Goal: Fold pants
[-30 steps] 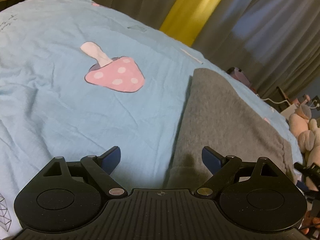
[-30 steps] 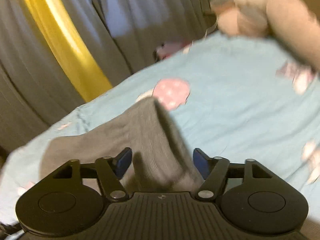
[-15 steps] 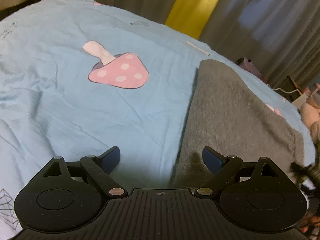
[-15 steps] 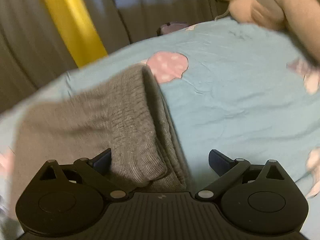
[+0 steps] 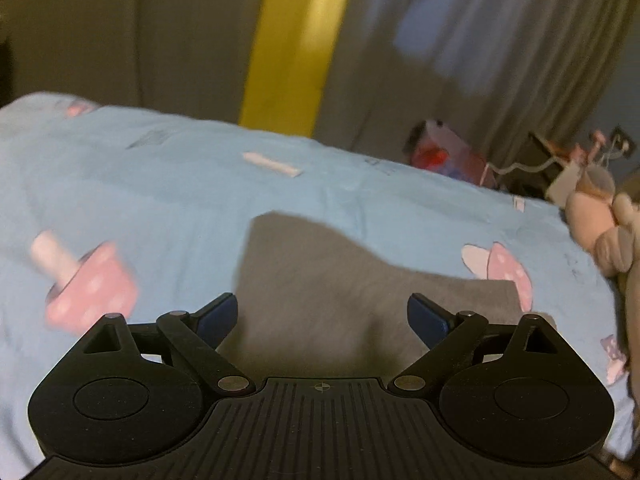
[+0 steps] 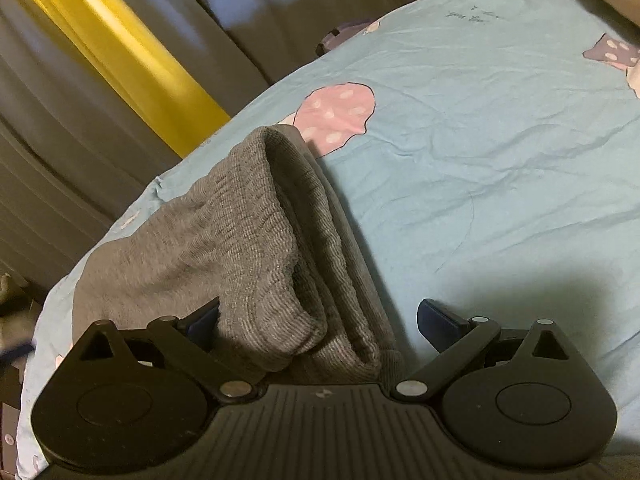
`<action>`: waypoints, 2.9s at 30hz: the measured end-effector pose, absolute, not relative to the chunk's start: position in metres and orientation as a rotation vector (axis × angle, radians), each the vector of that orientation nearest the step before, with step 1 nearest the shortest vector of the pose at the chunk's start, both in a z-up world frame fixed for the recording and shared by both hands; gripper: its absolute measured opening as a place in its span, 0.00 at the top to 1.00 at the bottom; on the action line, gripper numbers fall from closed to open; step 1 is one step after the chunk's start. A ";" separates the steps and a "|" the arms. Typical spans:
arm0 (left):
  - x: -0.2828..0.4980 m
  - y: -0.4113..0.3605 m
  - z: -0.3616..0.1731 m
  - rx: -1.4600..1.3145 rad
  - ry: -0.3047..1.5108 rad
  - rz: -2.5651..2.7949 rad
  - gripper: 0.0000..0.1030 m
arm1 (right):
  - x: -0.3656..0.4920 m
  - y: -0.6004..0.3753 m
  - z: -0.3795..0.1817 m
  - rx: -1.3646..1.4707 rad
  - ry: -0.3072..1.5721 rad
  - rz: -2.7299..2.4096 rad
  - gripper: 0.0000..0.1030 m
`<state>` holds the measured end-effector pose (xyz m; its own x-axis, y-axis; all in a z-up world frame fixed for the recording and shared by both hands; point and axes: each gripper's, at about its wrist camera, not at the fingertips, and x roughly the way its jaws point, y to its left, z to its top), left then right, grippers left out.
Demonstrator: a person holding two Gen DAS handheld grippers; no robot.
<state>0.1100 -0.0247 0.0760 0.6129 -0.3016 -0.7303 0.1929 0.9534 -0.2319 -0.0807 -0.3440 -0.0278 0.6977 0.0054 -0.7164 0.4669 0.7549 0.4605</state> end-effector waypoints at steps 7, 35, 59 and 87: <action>0.156 -0.100 0.051 0.057 1.091 -0.389 0.14 | -0.078 -0.341 -0.033 0.683 0.735 -0.278 0.04; 0.037 0.054 0.001 -0.042 0.994 -0.095 0.05 | -0.075 -0.335 -0.033 0.669 0.724 -0.296 0.04; 0.013 0.059 0.001 -0.089 1.030 -0.091 0.03 | -0.093 -0.301 -0.008 0.454 0.832 -0.335 0.04; 0.108 0.064 -0.029 -0.451 1.146 -0.471 0.05 | -0.037 -0.421 -0.054 0.970 0.862 0.134 0.04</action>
